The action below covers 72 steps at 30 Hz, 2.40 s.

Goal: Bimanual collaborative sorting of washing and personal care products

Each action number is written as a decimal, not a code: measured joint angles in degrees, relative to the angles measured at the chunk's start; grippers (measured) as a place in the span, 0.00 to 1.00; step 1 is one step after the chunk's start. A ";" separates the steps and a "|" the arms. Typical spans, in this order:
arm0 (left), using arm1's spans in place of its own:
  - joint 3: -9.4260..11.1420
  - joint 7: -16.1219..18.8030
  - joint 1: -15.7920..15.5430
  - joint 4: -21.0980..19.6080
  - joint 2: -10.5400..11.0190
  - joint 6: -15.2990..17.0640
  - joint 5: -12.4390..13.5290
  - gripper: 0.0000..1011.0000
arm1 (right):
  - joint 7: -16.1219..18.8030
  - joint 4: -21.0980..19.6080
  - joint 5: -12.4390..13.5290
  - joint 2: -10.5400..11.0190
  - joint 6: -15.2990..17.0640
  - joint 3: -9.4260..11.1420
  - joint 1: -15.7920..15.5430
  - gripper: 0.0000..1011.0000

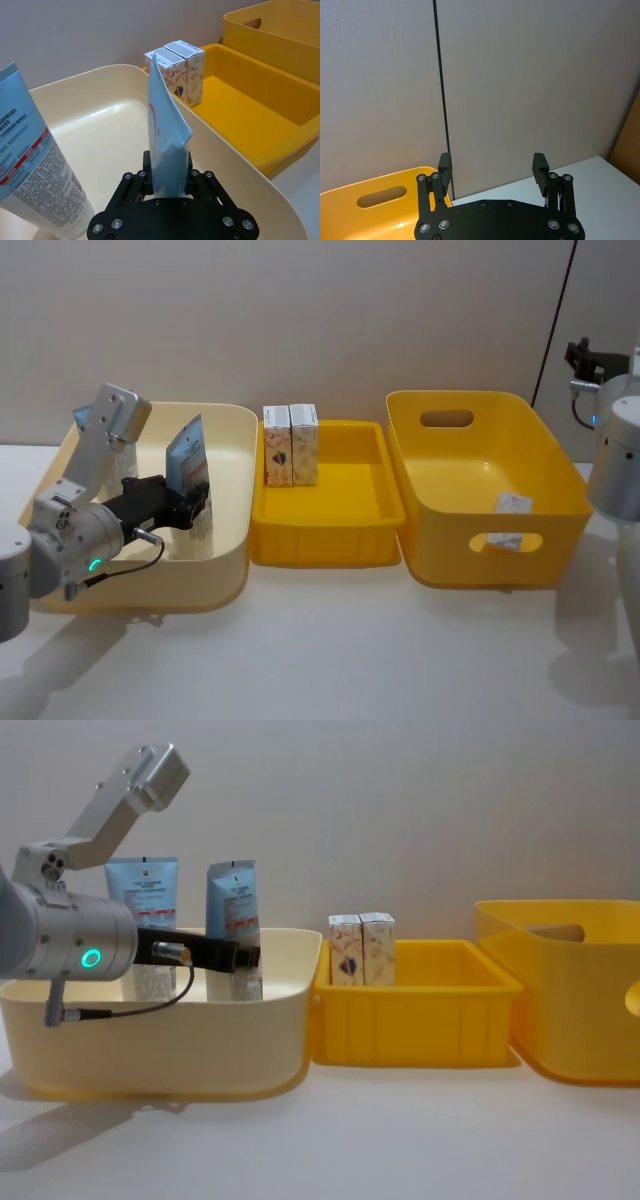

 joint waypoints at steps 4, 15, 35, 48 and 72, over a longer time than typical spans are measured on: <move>0.00 0.00 0.00 0.00 0.00 0.00 0.00 0.30 | 0.00 0.00 0.00 0.00 0.00 0.00 0.00 0.99; 0.12 -1.06 -0.33 0.12 -0.03 0.25 -0.35 0.31 | 0.00 0.00 0.00 0.00 0.00 0.00 0.00 0.99; 0.70 -4.36 -2.06 -3.37 0.93 3.67 -2.69 0.30 | 0.00 0.00 0.00 0.00 0.00 0.00 0.00 0.99; 1.76 -2.85 -3.25 -7.08 2.76 6.49 -1.18 0.30 | 0.00 0.00 0.00 0.00 0.00 0.00 0.00 0.99; 1.79 -1.43 -7.98 -10.50 4.11 0.12 3.11 0.31 | 4.90 0.34 -0.22 1.13 -2.34 -2.17 0.84 0.99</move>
